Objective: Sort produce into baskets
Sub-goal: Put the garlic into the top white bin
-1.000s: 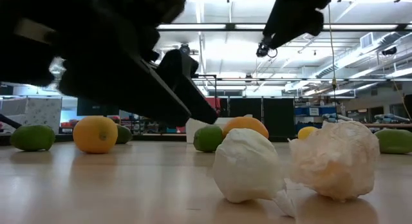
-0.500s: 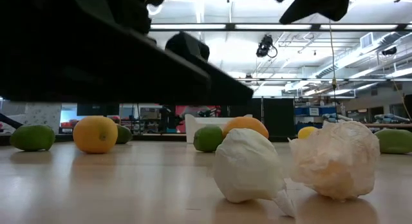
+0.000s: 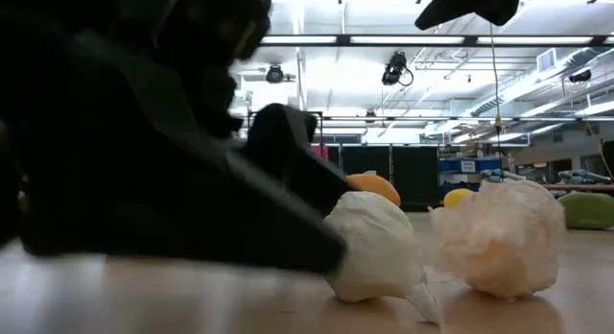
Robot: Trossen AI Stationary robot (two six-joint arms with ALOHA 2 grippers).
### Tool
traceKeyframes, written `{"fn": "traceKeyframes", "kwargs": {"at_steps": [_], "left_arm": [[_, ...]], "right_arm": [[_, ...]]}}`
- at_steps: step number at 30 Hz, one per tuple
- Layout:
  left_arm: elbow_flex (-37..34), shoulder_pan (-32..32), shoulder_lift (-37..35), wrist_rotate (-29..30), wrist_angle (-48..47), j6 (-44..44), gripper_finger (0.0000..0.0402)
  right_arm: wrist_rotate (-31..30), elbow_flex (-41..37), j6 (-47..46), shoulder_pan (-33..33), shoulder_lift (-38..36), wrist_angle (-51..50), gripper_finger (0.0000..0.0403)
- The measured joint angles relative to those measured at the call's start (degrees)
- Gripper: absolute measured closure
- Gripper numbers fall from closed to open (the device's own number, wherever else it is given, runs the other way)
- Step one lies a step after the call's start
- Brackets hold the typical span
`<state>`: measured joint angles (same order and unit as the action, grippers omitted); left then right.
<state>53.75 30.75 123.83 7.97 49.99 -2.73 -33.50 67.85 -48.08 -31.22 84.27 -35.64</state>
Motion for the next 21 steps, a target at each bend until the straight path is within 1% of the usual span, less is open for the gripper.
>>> {"fn": "traceKeyframes", "kwargs": {"at_steps": [3, 6, 9, 13, 16, 18, 21], "left_arm": [[1.3, 0.0, 0.5, 0.1, 0.2, -0.3, 0.0144], [1.7, 0.0, 0.4, 0.9, 0.0, -0.4, 0.0169], [1.7, 0.0, 0.4, 0.6, -1.1, -0.3, 0.0213], [1.7, 0.0, 0.3, -0.1, -3.6, 0.1, 0.0292], [1.7, 0.0, 0.3, 1.8, -3.7, 1.6, 0.0338], [1.7, -0.1, -0.1, 3.9, -4.0, 1.9, 0.0348], [1.5, -0.3, -1.7, 8.5, -5.1, 1.5, 0.0340]], "right_arm": [[0.0, 0.0, 0.6, 0.0, 0.0, 0.0, 0.0184], [-0.1, 0.0, 1.1, 0.1, 0.0, 0.0, 0.0184], [-0.1, 0.0, 1.6, 0.1, 0.0, 0.0, 0.0184], [-0.1, 0.0, 1.7, 0.1, 0.0, 0.0, 0.0184], [-0.1, 0.0, 1.8, 0.1, 0.0, 0.0, 0.0184], [-0.2, -0.3, 1.8, 0.2, 0.0, 0.5, 0.0184], [0.0, -2.4, 1.7, 0.2, 0.0, 2.4, 0.0184]]}}
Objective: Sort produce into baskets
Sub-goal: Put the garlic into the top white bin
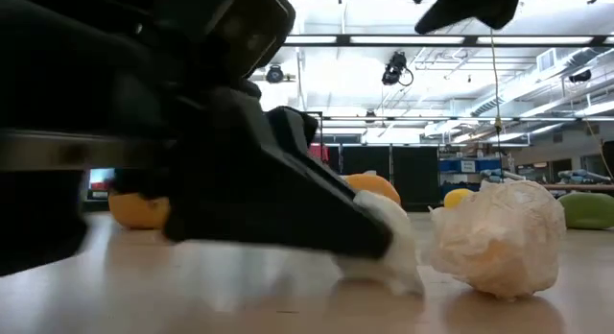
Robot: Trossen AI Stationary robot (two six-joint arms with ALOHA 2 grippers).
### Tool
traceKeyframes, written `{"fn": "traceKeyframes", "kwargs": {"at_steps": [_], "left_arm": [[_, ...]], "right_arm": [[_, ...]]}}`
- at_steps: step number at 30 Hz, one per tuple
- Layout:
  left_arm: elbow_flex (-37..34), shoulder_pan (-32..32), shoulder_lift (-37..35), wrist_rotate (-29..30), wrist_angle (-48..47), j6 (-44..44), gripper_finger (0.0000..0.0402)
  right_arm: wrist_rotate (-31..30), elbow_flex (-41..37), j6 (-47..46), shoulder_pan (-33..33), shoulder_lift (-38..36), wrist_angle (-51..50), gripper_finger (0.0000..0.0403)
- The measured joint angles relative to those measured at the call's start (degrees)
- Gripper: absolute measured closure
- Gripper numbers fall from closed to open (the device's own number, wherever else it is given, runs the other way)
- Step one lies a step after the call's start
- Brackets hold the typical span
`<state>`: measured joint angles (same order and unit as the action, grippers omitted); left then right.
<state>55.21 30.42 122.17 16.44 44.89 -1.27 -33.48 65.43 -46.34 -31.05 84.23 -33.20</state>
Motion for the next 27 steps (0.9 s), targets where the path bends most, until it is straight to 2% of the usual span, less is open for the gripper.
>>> {"fn": "traceKeyframes", "kwargs": {"at_steps": [5, 7, 12, 18, 27], "left_arm": [[-0.1, 0.0, -6.3, 11.3, -2.1, -4.0, 0.0320], [-0.1, -0.1, -8.4, 14.3, -3.9, -5.9, 0.0319], [-0.1, -0.4, -12.0, 20.2, -3.9, -11.2, 0.0318], [0.5, -0.8, -12.8, 30.8, -3.9, -16.8, 0.0317], [4.6, -1.2, -12.8, 32.0, -3.5, -26.2, 0.0316]], "right_arm": [[0.4, -5.4, -6.0, 0.0, 0.0, 7.3, 0.0184], [0.2, -7.6, -9.0, 0.0, 0.0, 13.5, 0.0184], [3.6, -12.3, -9.1, 0.2, 0.0, 29.2, 0.0184], [3.7, -13.4, -9.1, 0.2, 0.0, 31.5, 0.0184], [3.7, -13.4, -9.6, 1.4, 0.0, 31.9, 0.0184]]}}
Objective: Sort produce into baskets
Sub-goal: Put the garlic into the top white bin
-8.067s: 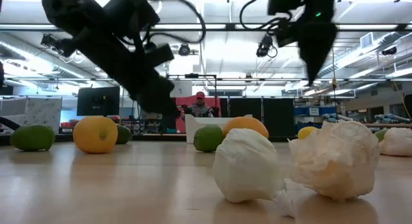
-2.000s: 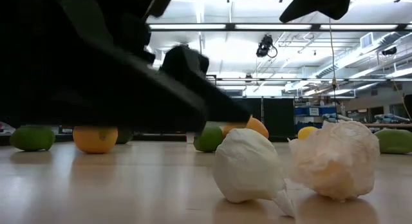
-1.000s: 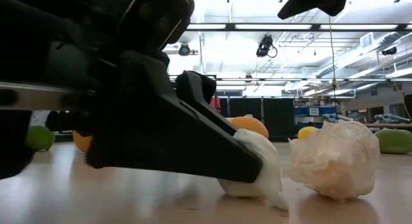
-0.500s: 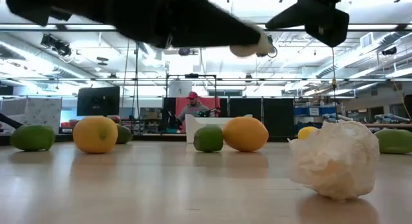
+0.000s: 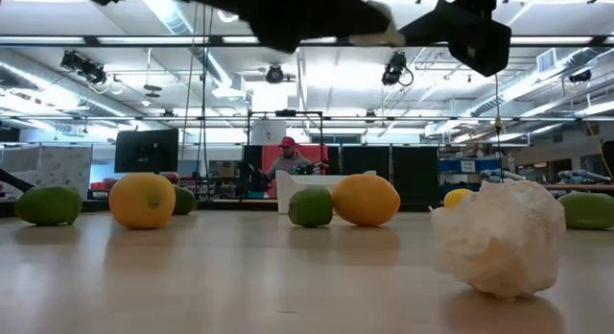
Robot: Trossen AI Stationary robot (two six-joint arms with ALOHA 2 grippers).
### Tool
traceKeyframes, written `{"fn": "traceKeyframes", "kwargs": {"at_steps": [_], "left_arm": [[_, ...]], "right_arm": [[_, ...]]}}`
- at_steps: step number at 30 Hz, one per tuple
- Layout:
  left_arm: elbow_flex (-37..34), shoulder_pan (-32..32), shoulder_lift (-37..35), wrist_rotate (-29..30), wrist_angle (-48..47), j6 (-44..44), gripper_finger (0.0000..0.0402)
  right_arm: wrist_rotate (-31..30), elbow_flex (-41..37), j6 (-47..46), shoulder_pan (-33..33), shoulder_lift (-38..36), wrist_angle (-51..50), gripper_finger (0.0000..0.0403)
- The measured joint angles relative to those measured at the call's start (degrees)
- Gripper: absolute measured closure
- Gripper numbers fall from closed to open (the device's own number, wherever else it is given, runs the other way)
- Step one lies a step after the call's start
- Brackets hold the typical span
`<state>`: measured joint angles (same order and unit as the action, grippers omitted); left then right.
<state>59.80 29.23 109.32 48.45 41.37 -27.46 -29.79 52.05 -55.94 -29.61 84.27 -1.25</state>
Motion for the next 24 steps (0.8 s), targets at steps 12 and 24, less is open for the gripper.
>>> {"fn": "traceKeyframes", "kwargs": {"at_steps": [12, 24], "left_arm": [[1.1, -0.7, 0.0, 0.0, -0.2, -0.7, 0.0316], [1.0, 0.1, 0.0, -1.1, -1.2, -0.2, 0.0250]], "right_arm": [[2.8, 0.0, 2.0, 0.5, 0.0, 0.2, 0.0278], [3.8, -0.1, 6.3, 0.5, 0.0, 0.8, 0.0374]]}}
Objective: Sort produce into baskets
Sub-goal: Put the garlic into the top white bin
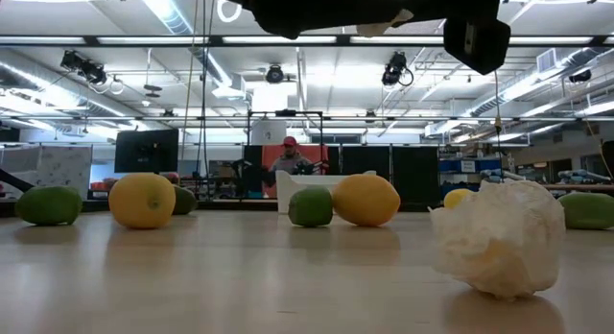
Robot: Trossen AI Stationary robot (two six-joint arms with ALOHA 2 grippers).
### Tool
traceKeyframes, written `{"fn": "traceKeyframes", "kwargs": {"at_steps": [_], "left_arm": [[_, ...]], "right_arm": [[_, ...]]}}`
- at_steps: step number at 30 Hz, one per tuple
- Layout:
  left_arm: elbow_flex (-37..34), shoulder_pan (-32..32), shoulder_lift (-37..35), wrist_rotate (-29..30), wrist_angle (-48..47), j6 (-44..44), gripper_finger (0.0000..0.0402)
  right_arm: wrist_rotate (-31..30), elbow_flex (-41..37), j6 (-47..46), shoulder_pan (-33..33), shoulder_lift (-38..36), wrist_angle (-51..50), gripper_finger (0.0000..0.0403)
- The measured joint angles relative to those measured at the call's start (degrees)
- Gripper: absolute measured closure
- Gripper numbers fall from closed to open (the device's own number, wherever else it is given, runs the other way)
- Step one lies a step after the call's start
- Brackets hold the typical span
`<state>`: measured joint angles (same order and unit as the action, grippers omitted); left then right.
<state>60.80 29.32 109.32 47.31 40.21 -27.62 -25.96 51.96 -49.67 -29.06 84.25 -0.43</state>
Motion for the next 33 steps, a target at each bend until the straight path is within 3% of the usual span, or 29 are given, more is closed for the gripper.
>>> {"fn": "traceKeyframes", "kwargs": {"at_steps": [5, 8, 14, 23, 28, 33], "left_arm": [[0.1, 0.3, 0.0, 4.0, -2.6, 2.3, 0.0202], [0.1, 0.2, 0.0, 8.3, -5.8, 8.5, 0.0180], [0.0, -2.1, 0.0, 2.5, -12.8, 25.4, 0.0164], [0.0, -6.3, 0.1, 0.5, -21.9, 33.9, 0.0164], [0.0, -10.3, 0.1, -9.2, -23.0, 32.5, 0.0164], [-0.4, -15.9, -1.3, -17.5, -24.6, 31.6, 0.0164]], "right_arm": [[-2.8, 0.0, 2.6, 0.8, 0.0, -0.5, 0.0386], [-5.7, 0.1, 3.4, 2.8, 0.0, -5.1, 0.0397], [-5.9, 0.1, 5.2, 12.8, 0.0, -12.3, 0.0398], [8.4, 0.1, 18.4, 35.4, 0.0, -10.4, 0.0398], [18.8, 0.2, 21.2, 49.3, 0.0, -6.3, 0.0398], [23.4, 0.7, 22.8, 59.4, 0.7, -5.7, 0.0398]]}}
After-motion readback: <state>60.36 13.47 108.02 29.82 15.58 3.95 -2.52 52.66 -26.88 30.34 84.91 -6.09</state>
